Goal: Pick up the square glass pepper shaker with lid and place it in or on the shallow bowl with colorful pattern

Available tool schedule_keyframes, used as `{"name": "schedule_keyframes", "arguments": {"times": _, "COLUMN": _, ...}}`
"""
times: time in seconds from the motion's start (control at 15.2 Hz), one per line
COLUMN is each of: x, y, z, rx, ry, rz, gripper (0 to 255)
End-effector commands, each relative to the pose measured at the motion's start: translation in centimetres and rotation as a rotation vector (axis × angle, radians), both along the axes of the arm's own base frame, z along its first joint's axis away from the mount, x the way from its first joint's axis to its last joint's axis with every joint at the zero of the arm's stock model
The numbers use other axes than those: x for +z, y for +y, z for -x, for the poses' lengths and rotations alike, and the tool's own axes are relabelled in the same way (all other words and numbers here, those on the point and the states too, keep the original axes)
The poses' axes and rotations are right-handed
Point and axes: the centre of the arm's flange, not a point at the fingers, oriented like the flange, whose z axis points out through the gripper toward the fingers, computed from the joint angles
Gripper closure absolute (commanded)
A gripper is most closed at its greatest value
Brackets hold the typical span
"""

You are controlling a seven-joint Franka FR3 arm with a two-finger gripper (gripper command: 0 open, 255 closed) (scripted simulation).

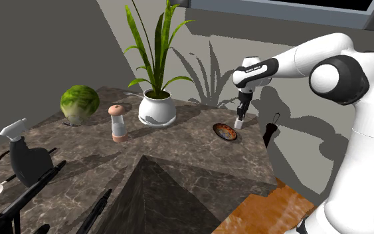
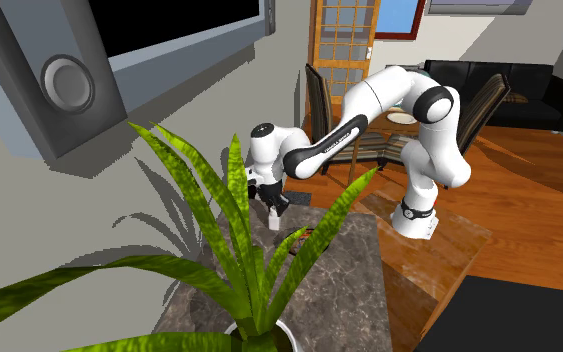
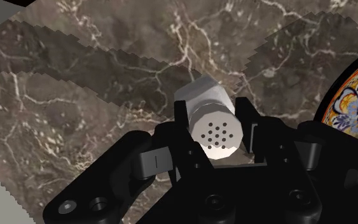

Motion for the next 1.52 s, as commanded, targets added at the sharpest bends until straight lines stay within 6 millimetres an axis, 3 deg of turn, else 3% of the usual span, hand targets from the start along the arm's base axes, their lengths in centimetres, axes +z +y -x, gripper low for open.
{"name": "schedule_keyframes", "arguments": {"times": 0.0, "x": 0.5, "y": 0.0, "z": 0.0, "rx": 0.000, "ry": 0.000, "rz": 0.000, "gripper": 255}}
{"name": "schedule_keyframes", "arguments": {"times": 1.45, "x": 12.1, "y": 0.0, "z": 0.0, "rx": 0.000, "ry": 0.000, "rz": 0.000, "gripper": 255}}
